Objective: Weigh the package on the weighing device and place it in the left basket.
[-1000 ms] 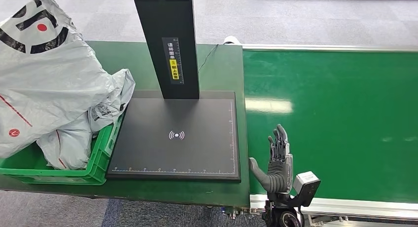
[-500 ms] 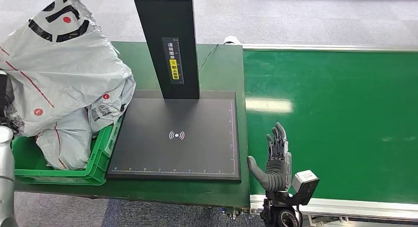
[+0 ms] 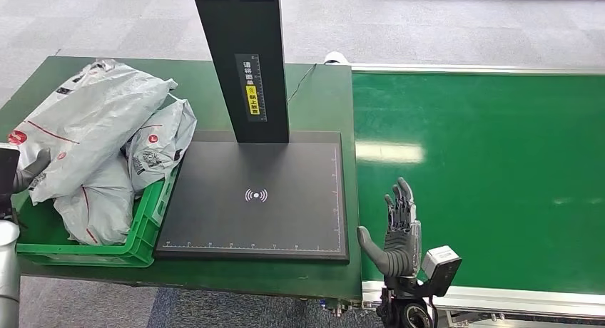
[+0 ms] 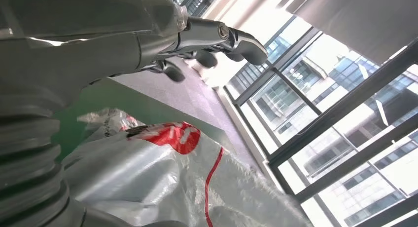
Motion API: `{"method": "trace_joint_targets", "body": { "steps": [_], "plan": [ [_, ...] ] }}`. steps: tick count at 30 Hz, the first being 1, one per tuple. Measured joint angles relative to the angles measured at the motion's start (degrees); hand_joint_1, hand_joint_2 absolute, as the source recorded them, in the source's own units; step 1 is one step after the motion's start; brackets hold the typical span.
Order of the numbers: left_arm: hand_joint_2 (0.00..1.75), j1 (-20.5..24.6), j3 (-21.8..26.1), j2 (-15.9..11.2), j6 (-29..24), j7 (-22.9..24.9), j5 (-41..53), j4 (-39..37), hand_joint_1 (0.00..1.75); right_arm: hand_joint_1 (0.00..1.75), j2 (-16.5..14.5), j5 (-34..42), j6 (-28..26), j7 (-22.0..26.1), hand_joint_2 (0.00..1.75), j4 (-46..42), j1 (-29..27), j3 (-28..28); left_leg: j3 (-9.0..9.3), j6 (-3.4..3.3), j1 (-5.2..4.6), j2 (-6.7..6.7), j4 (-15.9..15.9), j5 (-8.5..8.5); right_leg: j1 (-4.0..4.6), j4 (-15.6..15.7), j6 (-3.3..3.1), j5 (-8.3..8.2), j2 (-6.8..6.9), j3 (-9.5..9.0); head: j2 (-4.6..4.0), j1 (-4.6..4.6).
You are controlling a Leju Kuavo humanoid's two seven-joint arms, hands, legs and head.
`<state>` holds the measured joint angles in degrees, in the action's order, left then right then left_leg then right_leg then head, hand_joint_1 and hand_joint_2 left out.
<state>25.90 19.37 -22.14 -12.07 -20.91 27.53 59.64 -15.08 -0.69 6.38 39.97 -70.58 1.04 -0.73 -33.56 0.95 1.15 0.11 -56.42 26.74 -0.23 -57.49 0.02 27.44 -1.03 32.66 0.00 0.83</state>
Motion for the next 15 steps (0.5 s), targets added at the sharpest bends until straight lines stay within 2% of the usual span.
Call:
{"method": "trace_joint_targets", "body": {
  "steps": [3,8,15],
  "plan": [
    [1.75,-1.33,0.93,0.01,0.04,-0.86,-2.03,1.95,0.00,0.00,0.00,0.01,0.00,0.00,1.75,-0.02,-0.05,0.09,0.02,0.00,0.00,0.05,0.00,0.00,0.00,0.00,0.00,0.00,-0.04,-0.02,0.00,-0.01],
    [1.75,-7.72,5.20,0.89,0.03,-5.13,-13.45,11.47,0.00,0.00,-0.01,0.01,-0.08,-0.01,1.75,-0.02,-0.39,0.40,-0.03,0.01,0.00,0.19,0.00,0.04,0.00,0.00,0.00,0.01,-0.15,0.10,0.00,-0.02],
    [1.75,-18.13,9.75,4.77,-2.53,-9.91,-21.40,28.59,0.00,0.00,-0.02,-0.01,-0.79,-0.01,1.75,-0.30,-0.80,0.81,-0.04,-0.01,-0.01,0.17,0.00,0.12,-0.02,0.02,0.00,0.08,-0.14,0.10,0.00,0.00]
  ]
}}
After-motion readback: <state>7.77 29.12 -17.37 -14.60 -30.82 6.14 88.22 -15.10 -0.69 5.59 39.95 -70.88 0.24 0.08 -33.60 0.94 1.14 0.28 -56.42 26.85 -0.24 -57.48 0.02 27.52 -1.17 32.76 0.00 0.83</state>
